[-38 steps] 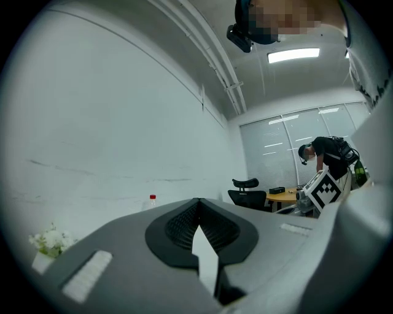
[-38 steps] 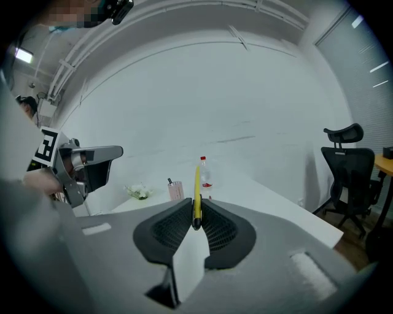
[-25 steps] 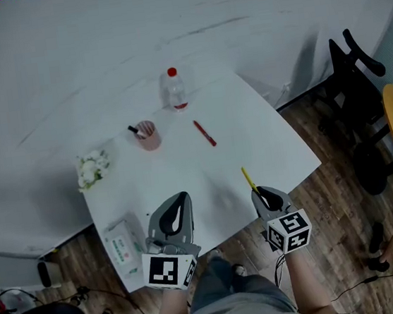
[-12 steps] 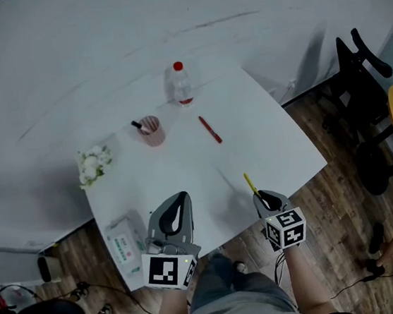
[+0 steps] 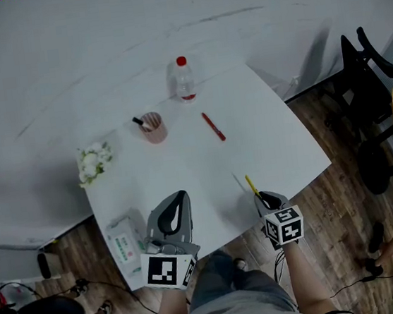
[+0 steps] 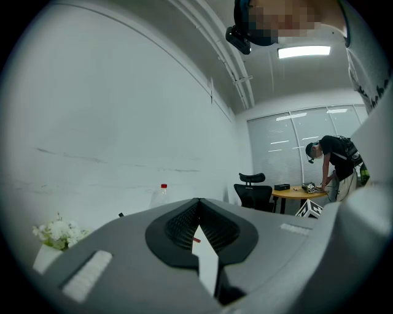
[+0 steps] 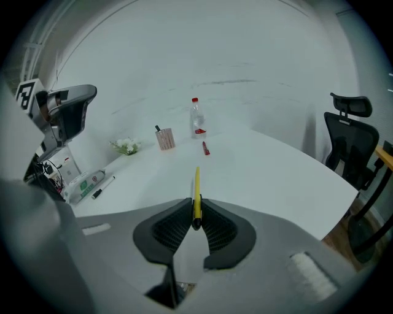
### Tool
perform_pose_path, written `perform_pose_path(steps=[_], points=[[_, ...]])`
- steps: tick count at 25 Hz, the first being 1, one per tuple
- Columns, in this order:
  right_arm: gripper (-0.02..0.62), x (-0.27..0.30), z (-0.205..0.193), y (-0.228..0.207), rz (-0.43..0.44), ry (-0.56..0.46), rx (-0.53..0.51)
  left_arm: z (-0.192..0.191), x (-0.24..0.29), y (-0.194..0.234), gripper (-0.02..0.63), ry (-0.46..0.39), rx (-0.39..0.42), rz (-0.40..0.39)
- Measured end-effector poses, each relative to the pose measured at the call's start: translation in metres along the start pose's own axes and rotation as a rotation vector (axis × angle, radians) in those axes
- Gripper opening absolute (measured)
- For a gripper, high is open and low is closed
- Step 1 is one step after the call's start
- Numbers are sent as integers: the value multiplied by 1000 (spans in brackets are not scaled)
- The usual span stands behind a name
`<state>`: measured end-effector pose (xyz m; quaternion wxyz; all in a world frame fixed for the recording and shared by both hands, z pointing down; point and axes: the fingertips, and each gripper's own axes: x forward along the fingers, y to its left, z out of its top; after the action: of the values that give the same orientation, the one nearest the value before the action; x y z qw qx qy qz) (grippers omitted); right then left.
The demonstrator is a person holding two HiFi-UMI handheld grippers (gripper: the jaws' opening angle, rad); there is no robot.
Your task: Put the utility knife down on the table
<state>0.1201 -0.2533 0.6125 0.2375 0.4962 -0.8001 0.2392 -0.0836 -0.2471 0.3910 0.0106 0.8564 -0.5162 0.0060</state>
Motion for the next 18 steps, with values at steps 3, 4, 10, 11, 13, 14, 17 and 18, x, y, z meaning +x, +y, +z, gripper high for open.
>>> perform_pose_path(steps=[3, 4, 10, 11, 13, 14, 17, 18], points=[[51, 5, -5, 0, -3, 22, -1, -1, 1, 4, 17, 3, -3, 3], [51, 7, -6, 0, -5, 30, -2, -2, 1, 5, 17, 5, -4, 4], [51, 18, -12, -1, -12, 75, -2, -4, 3, 12, 17, 12, -8, 11], [51, 20, -13, -1, -13, 82, -4, -5, 3, 13, 17, 14, -9, 12], [51, 23, -15, -1, -15, 95, -8, -5, 3, 15, 17, 15, -11, 14], [51, 24, -16, -1, -17, 101, -11, -6, 3, 16, 17, 16, -12, 16], [51, 28, -18, -1, -23, 115, -17, -7, 2, 18, 17, 18, -14, 18], [51, 29, -19, -2, -25, 120, -19, -7, 3, 19, 17, 19, -13, 18]])
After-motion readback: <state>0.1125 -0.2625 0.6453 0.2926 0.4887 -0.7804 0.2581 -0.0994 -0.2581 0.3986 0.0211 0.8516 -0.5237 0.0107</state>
